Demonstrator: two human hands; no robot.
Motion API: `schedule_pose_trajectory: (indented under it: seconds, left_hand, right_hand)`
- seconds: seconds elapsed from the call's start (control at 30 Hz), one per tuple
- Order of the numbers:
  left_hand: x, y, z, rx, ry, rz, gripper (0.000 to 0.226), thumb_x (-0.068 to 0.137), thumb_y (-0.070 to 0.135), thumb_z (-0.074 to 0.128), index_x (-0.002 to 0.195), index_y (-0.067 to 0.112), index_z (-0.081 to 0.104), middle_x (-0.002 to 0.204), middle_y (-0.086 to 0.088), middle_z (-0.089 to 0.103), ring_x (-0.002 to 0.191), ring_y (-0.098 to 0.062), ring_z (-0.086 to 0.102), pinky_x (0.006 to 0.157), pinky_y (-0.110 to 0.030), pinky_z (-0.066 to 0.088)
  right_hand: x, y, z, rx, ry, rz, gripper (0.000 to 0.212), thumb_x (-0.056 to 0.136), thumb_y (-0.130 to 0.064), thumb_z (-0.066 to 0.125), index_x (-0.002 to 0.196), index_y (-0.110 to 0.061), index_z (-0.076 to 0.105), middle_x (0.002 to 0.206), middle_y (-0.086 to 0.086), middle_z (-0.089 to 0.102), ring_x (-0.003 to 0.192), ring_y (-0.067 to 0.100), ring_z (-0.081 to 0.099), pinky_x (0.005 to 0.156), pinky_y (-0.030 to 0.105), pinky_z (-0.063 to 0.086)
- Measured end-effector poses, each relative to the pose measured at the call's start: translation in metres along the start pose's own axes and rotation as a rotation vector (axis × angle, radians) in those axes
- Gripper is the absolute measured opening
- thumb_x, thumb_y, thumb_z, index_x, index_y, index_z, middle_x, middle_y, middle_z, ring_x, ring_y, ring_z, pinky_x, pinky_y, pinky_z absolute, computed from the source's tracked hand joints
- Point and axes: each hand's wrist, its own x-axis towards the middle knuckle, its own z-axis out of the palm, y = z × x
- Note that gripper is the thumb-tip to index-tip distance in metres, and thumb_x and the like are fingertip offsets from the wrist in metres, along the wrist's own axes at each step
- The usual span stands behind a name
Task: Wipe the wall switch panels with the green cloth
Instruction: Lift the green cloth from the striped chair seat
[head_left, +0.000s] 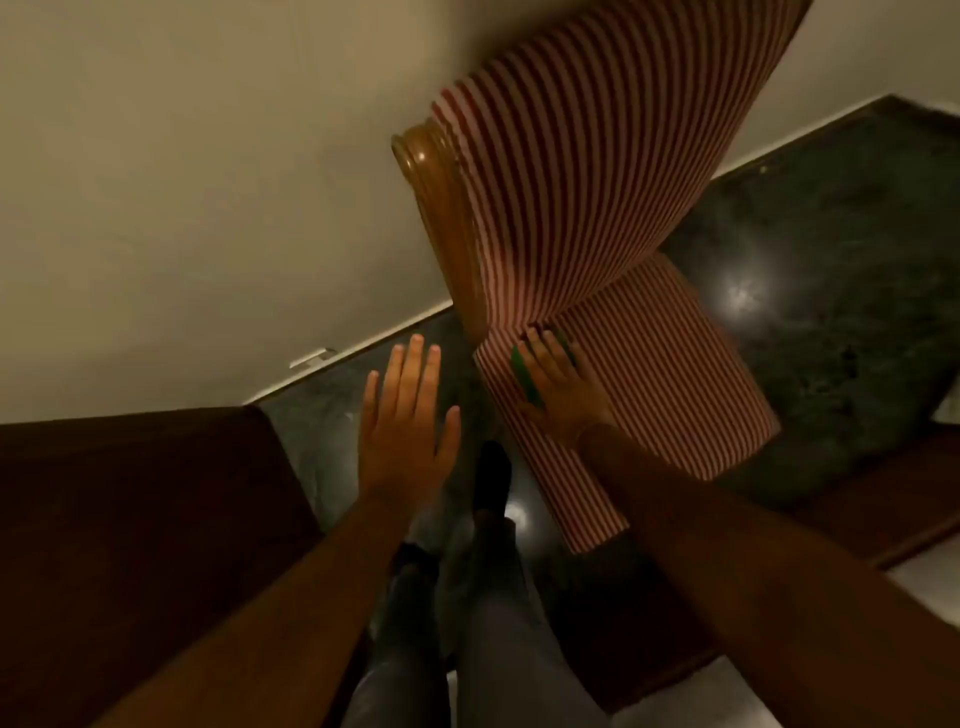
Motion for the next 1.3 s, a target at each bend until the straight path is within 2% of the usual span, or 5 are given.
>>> schedule_pose_trajectory:
  seconds: [0.2,0.53,0.8,1.0,1.3]
  left_hand:
    - [0.003,-0.001,0.029,0.001,-0.074,-0.062,0.076,0.112,0.048,0.044,0.177,0.017,0.021,0.186,-0.006,0.012,0.173,-0.026,0.009,0.140,-0.043,-0.003]
    - [0.008,-0.010,0.016,0.013,-0.038,-0.100,0.077,0.112,0.047,0.046,0.177,0.016,0.021,0.186,-0.006,0.013,0.173,-0.025,0.008,0.140,-0.043,-0.002]
    - [-0.002,-0.022,-0.075,0.041,0.082,-0.138,0.076,0.108,0.043,0.054,0.174,0.012,0.031,0.183,-0.008,0.026,0.170,-0.026,0.024,0.135,-0.055,0.027]
    - [-0.017,-0.038,-0.188,0.088,0.228,-0.174,0.078,0.107,0.047,0.048,0.175,0.013,0.028,0.186,-0.005,0.016,0.171,-0.025,0.019,0.135,-0.047,0.017]
    - [-0.025,-0.073,-0.348,0.204,0.617,-0.236,0.088,0.105,0.049,0.046,0.178,0.018,0.010,0.187,-0.004,0.002,0.173,-0.023,0.002,0.139,-0.041,-0.003]
  right_hand:
    - [0.026,0.018,0.019,0.070,-0.193,0.009,0.094,0.108,-0.040,0.055,0.169,-0.022,-0.013,0.178,0.001,-0.018,0.167,0.024,-0.014,0.136,0.047,-0.004]
    - [0.028,0.019,0.007,0.253,-0.068,-0.003,0.085,0.104,0.003,0.050,0.171,-0.021,0.004,0.180,0.000,-0.002,0.168,0.021,-0.002,0.136,0.041,0.018]
    - [-0.016,-0.041,-0.065,0.361,0.227,-0.212,0.069,0.101,0.007,0.052,0.164,-0.007,0.027,0.175,0.013,0.019,0.166,0.030,0.010,0.138,0.041,0.006]
    - [-0.060,-0.125,-0.164,0.571,0.522,-0.336,0.105,0.069,0.013,0.056,0.166,-0.016,0.028,0.178,-0.003,0.015,0.167,0.024,0.014,0.136,0.032,0.005]
    - [-0.117,-0.241,-0.350,0.539,0.955,-0.527,0.084,0.073,0.017,0.053,0.155,0.003,0.043,0.167,0.020,0.036,0.166,0.019,0.013,0.136,0.036,0.011]
